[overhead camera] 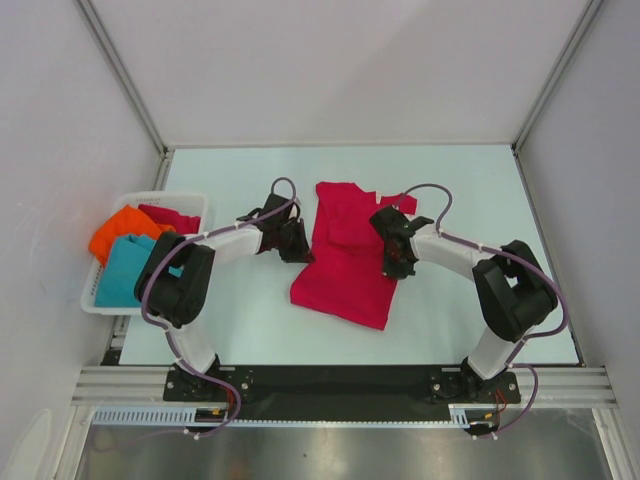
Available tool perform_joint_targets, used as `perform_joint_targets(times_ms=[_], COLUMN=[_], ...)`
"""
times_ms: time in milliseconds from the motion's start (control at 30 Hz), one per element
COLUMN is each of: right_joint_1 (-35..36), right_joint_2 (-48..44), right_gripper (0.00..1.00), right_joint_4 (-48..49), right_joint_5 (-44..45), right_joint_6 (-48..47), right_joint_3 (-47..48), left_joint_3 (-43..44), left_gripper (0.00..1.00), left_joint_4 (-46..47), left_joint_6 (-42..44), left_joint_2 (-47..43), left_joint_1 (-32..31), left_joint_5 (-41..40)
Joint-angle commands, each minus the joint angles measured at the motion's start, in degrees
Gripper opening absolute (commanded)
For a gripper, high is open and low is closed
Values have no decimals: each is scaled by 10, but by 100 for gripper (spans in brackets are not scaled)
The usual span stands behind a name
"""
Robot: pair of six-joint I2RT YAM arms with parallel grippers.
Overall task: Fold and stack the t-shirts
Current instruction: Fold the folded rectangular tshirt in 1/3 of the way
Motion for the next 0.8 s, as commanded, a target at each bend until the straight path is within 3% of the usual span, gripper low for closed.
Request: perform_joint_targets(times_ms=[0, 767], right_joint_1=[-3, 3], right_joint_2=[-14, -43], right_gripper=[0, 0], right_joint_4=[-10, -55], right_joint_5=[39, 86], right_joint_6=[-12, -22], right_joint_3=[41, 112], left_joint_3=[32, 39], left_gripper=[0, 0], left_joint_4=[3, -38], left_joint_6=[4, 7], left_joint_2=[-8, -74], left_joint_1=[-2, -3], left_joint_5=[-8, -41])
